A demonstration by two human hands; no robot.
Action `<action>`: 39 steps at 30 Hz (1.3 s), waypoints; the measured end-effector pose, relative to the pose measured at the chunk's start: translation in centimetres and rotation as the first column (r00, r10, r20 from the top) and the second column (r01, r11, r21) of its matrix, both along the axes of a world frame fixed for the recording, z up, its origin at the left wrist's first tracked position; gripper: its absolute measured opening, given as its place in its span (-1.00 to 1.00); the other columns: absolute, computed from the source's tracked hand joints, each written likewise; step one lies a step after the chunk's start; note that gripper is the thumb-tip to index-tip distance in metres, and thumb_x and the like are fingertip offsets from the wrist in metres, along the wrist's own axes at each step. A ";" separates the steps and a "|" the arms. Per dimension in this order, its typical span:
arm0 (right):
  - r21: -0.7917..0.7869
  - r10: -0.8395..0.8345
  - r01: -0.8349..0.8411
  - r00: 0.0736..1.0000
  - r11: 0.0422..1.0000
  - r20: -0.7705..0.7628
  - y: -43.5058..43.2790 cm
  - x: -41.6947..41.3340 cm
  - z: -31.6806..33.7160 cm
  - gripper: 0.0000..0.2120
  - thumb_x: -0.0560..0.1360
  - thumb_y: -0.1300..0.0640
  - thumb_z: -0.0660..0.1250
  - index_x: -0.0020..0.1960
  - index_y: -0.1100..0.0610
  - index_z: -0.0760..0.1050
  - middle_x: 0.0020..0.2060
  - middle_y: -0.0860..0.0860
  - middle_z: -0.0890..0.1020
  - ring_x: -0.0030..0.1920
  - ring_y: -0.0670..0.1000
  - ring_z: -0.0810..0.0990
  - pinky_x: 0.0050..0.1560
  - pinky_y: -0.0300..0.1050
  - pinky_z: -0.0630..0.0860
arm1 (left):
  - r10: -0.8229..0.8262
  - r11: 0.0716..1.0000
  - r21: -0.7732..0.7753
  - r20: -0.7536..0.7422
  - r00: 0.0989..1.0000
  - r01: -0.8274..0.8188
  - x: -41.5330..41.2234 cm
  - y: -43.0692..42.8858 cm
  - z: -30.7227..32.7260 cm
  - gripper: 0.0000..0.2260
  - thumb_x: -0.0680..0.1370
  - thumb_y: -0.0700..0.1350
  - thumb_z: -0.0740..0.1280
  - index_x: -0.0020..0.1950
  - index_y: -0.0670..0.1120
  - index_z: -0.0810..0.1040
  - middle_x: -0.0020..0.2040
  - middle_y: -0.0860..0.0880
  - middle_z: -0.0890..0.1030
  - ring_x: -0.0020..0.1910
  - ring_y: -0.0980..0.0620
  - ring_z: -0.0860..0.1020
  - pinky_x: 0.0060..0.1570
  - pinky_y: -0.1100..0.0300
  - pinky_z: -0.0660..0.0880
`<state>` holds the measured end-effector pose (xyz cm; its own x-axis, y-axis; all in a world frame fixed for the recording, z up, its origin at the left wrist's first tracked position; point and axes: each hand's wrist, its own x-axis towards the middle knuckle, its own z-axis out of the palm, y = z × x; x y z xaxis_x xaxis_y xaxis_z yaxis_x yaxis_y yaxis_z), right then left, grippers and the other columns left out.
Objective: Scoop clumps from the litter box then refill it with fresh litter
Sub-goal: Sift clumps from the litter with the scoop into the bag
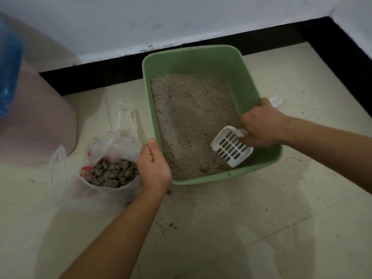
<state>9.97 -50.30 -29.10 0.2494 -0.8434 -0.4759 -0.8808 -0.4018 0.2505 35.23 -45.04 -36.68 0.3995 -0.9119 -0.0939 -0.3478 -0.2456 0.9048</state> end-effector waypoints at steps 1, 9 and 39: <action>0.020 -0.062 0.061 0.995 0.998 0.076 0.0 -0.1 -0.4 -0.78 0.55 -0.15 0.26 -0.08 -0.03 0.56 -0.33 -0.15 0.53 -0.21 -0.09 0.53 0.22 -0.01 0.25 | -0.003 1.000 0.000 0.002 1.000 0.003 0.0 0.0 0.0 -0.57 0.69 -0.10 0.09 -0.40 -0.03 0.17 -0.44 0.04 0.24 -0.44 0.09 0.21 -0.46 0.26 0.14; 0.099 -0.306 0.290 0.911 0.952 0.277 2.2 1.0 -2.1 -0.74 0.53 -0.18 0.28 -0.07 -0.01 0.59 -0.27 -0.06 0.58 -0.14 0.00 0.54 0.20 0.04 0.32 | 0.001 1.000 0.023 0.008 1.000 -0.001 -0.1 0.0 0.1 -0.57 0.69 -0.08 0.09 -0.39 -0.04 0.17 -0.43 0.03 0.24 -0.43 0.08 0.22 -0.42 0.20 0.15; -0.299 0.291 -0.207 0.918 0.931 0.271 -6.0 6.5 -4.1 -0.74 0.55 -0.05 0.30 0.22 -0.06 0.54 -0.08 -0.04 0.59 0.04 0.03 0.51 0.29 0.07 0.21 | -0.022 0.999 0.025 -0.025 0.999 0.022 0.1 0.0 -0.2 -0.58 0.69 -0.06 0.08 -0.38 -0.01 0.15 -0.43 0.04 0.23 -0.43 0.05 0.20 -0.39 0.11 0.12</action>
